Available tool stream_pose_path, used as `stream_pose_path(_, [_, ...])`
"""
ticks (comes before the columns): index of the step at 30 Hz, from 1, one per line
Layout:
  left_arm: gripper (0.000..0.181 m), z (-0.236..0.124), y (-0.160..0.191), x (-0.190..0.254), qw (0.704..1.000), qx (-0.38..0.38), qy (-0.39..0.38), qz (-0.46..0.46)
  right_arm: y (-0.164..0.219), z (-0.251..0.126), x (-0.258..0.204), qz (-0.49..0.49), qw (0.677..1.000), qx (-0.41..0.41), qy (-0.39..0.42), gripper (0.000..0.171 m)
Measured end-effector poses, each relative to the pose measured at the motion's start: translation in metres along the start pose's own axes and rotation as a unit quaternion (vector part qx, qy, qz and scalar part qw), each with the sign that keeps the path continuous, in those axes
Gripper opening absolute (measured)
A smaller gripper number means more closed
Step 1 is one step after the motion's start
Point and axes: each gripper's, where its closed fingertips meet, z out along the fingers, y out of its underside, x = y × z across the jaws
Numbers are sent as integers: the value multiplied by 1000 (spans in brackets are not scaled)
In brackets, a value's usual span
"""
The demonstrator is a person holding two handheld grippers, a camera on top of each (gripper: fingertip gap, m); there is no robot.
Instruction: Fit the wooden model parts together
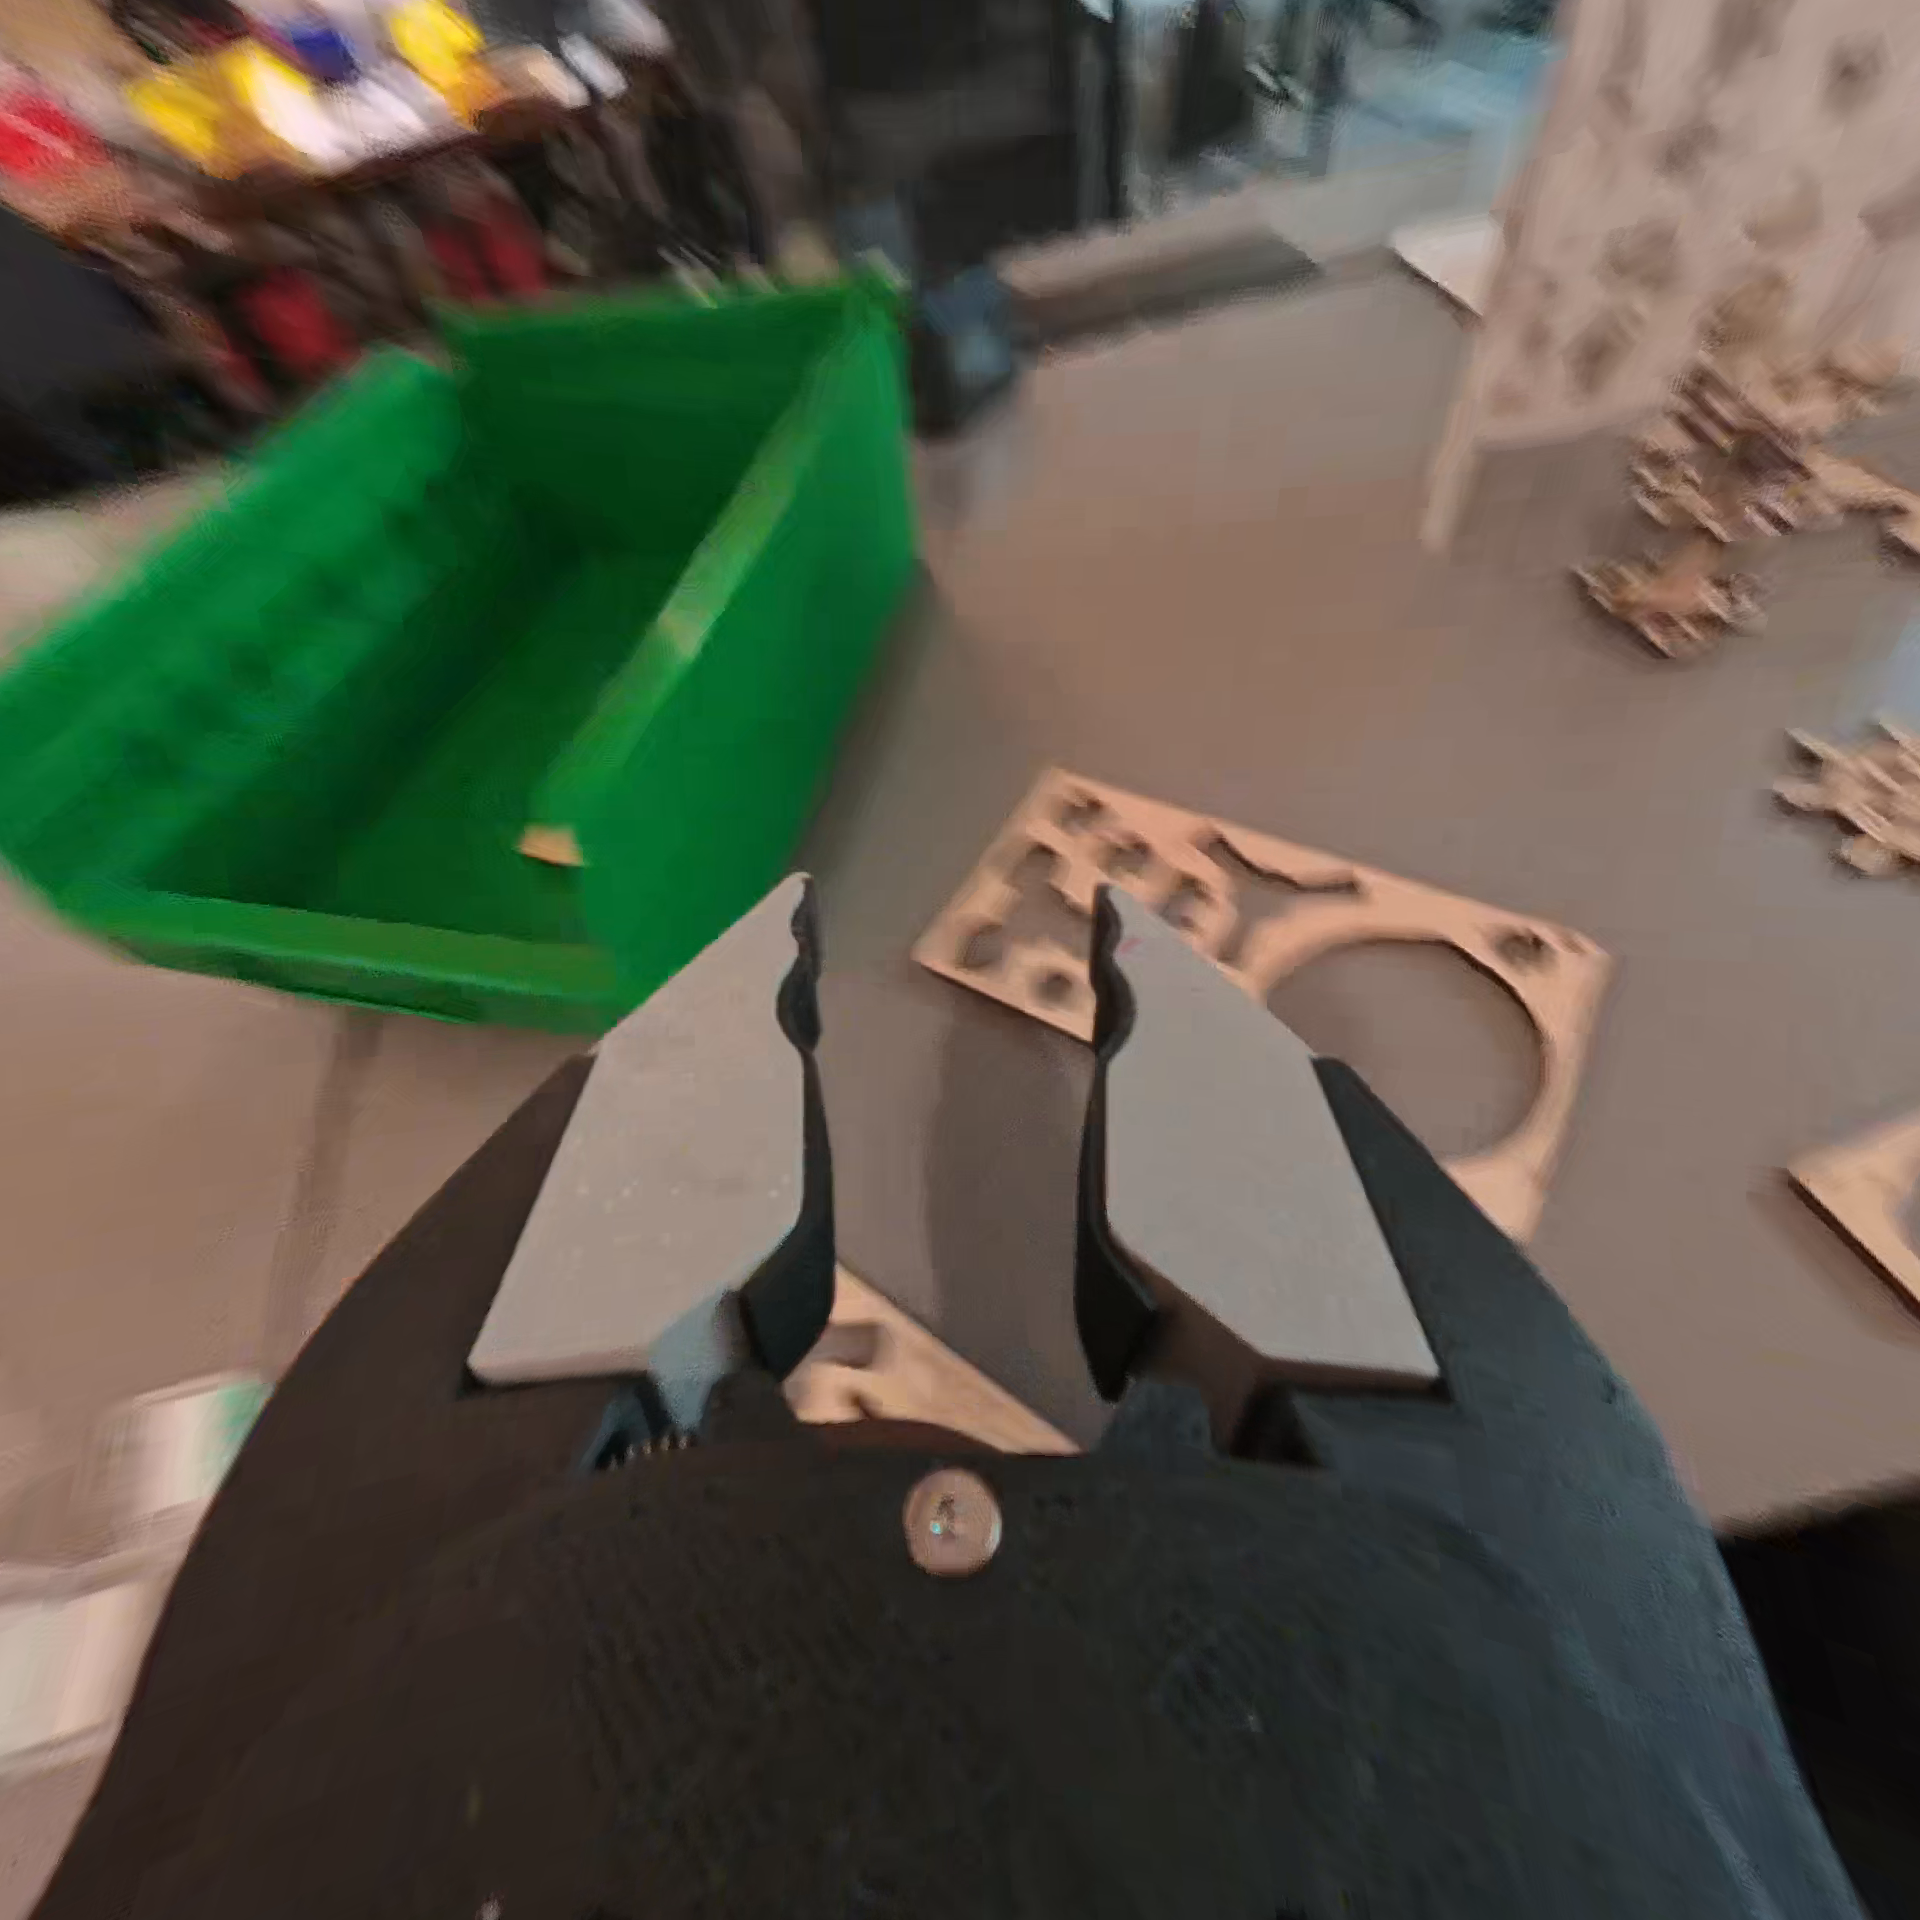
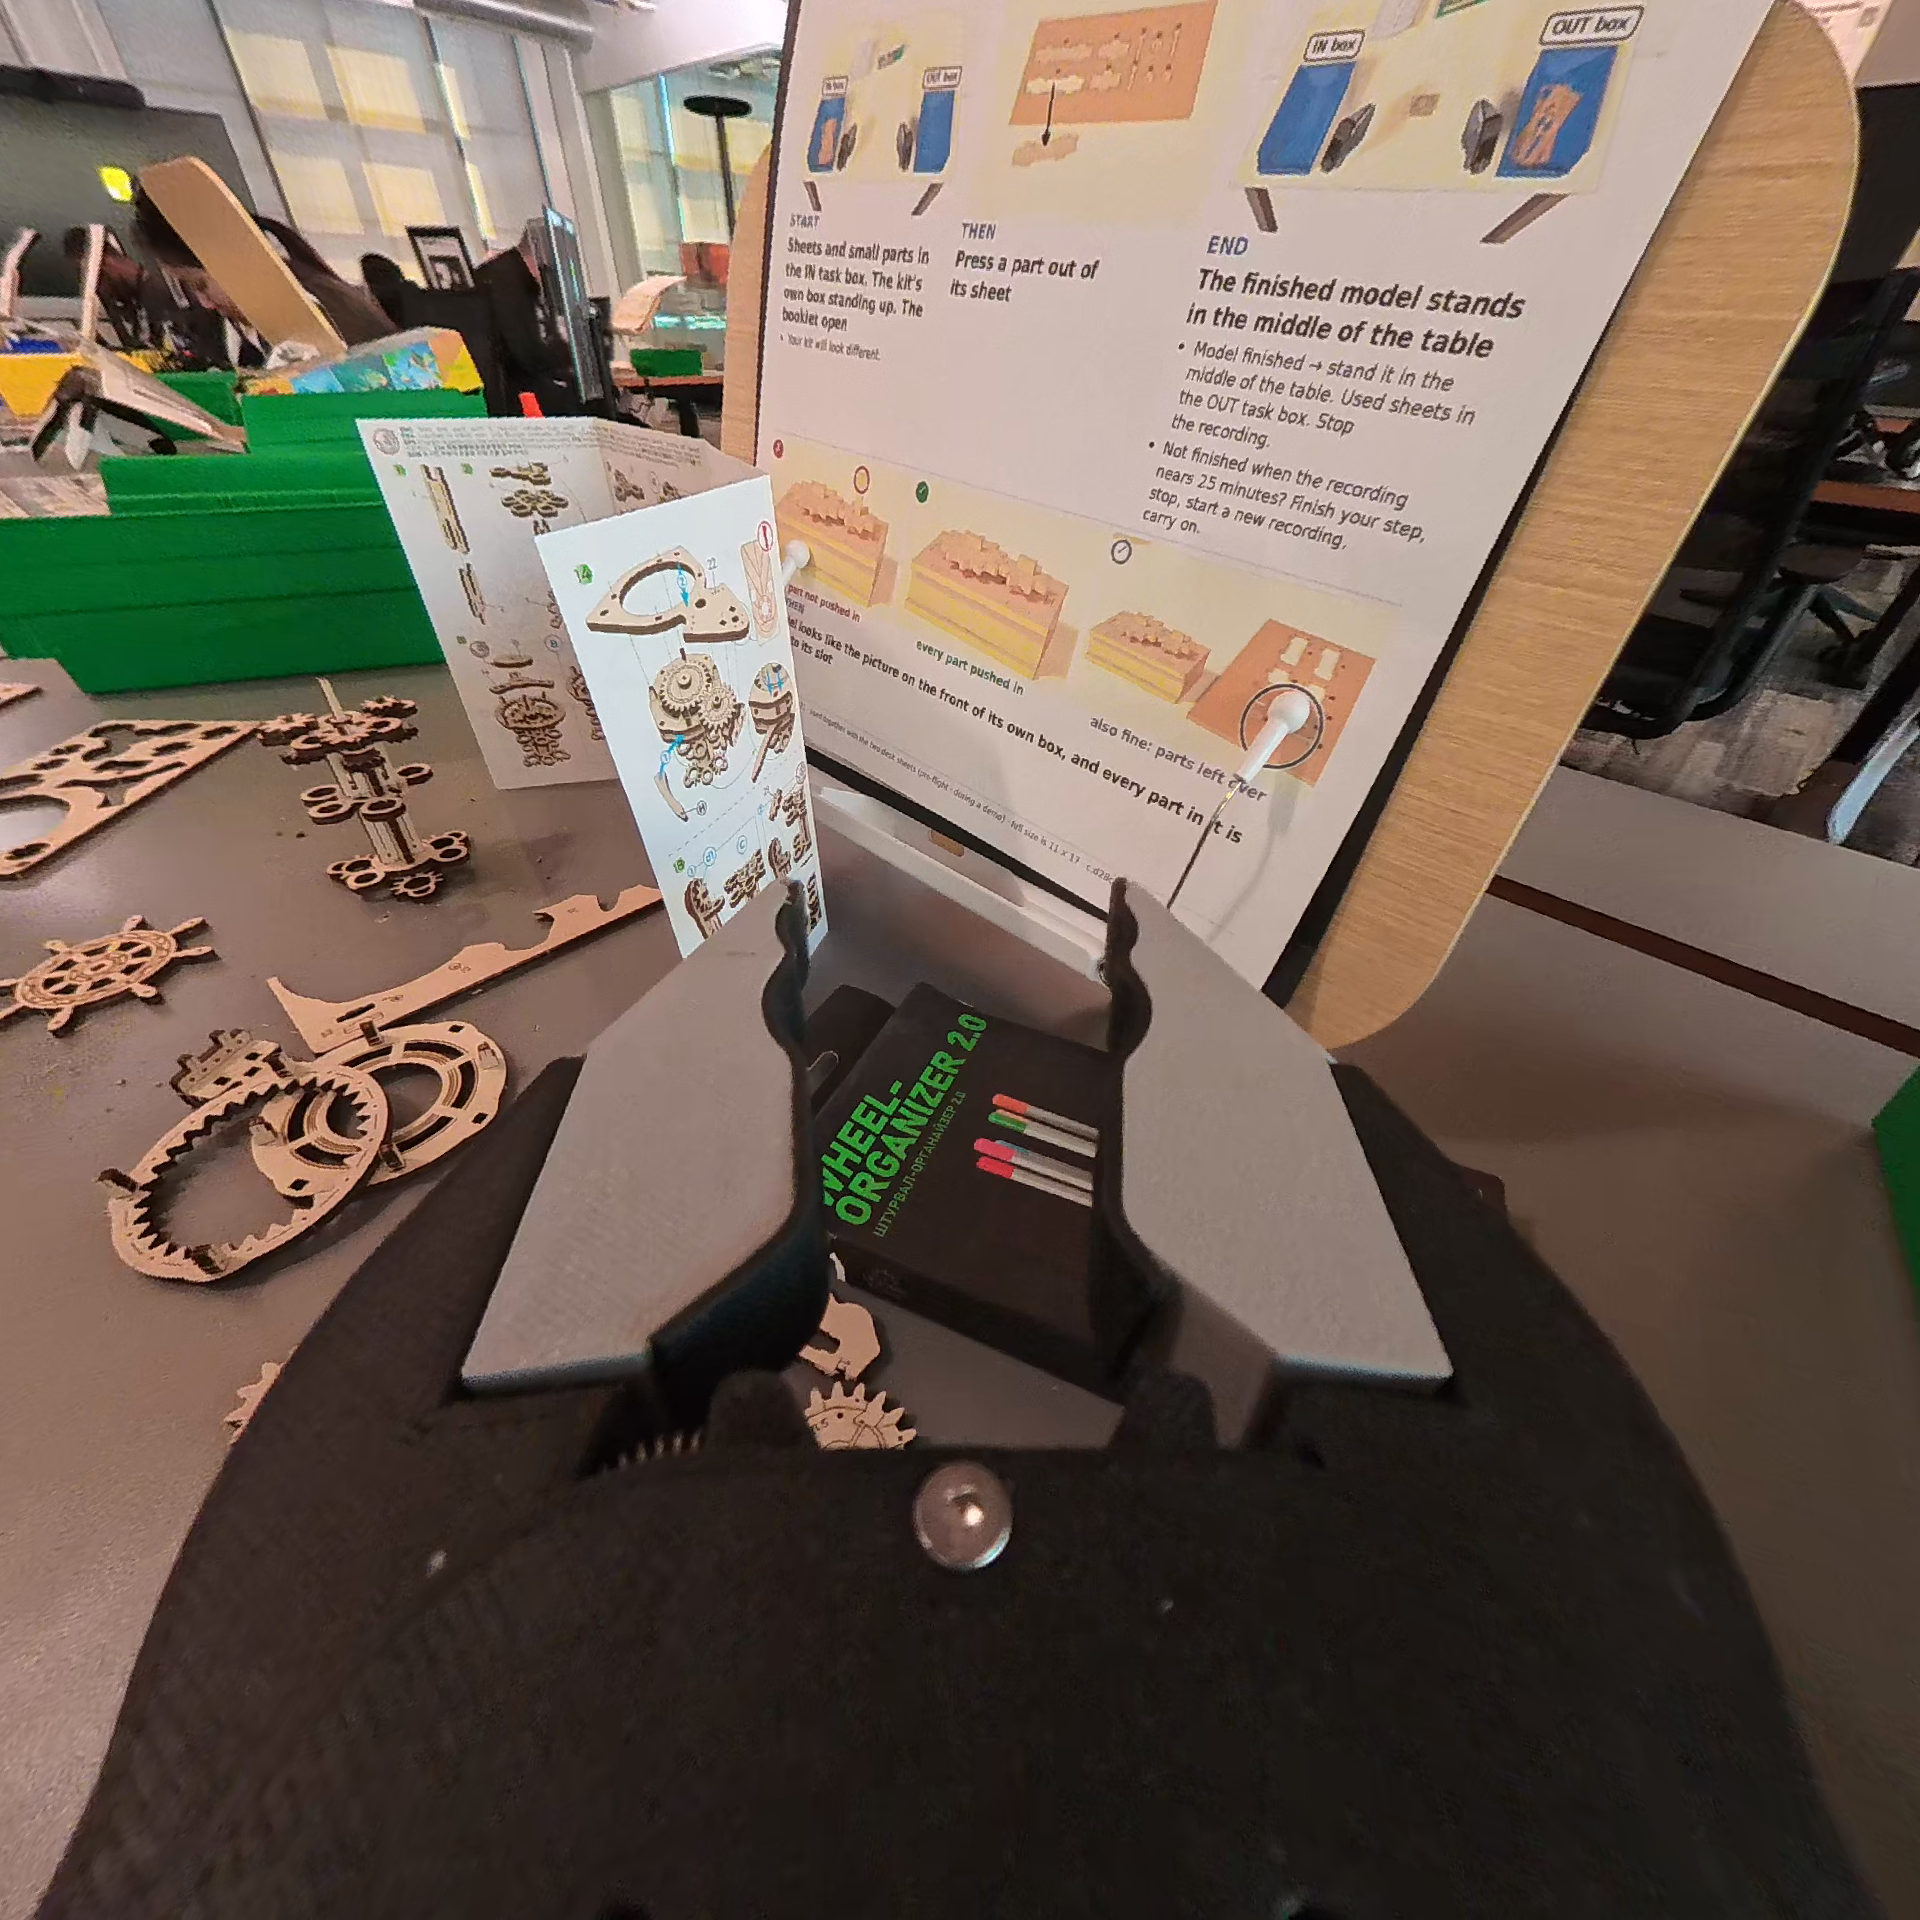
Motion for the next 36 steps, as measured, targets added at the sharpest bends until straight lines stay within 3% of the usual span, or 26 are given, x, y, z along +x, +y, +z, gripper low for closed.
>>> stream_pose_path(3, [56,-11,-38,-59,993,70,-92,14,0,1,1,7,1000,2,-3,55])
stream_pose_path(4, [57,1,-35,-71,995,48,-86,13,0,1,0,9,1000,2,-4,55])
stream_pose_path(6, [73,38,-2,-81,997,-72,-34,0,0,1,-1,8,1000,3,-3,54])
stream_pose_path(7, [50,56,16,-75,992,-126,12,4,0,0,-1,7,1000,4,-3,54])
stream_pose_path(8, [41,69,29,-69,987,-152,43,24,-1,0,-2,8,1000,4,-3,54])
stream_pose_path(9, [33,77,28,-67,987,-131,41,87,-1,0,-2,10,1000,5,-2,54])
stream_pose_path(10, [25,79,28,-70,972,-136,-3,192,-1,-1,-1,12,1000,7,-1,54])
stream_pose_path(11, [16,78,24,-68,939,-127,-48,315,-2,-2,-1,14,1000,10,0,54])
stream_pose_path(14, [0,71,30,-65,872,-87,-133,463,-3,-4,2,19,1000,16,2,54])
stream_pose_path(16, [0,57,30,-76,812,-60,-193,547,-3,-4,3,26,1000,17,0,54])
stream_pose_path(21, [0,35,22,-69,829,-14,-160,536,2,0,3,30,1000,6,-3,54])
stream_pose_path(36, [0,30,31,-78,811,-18,-173,559,0,1,-4,23,1000,7,-11,53])
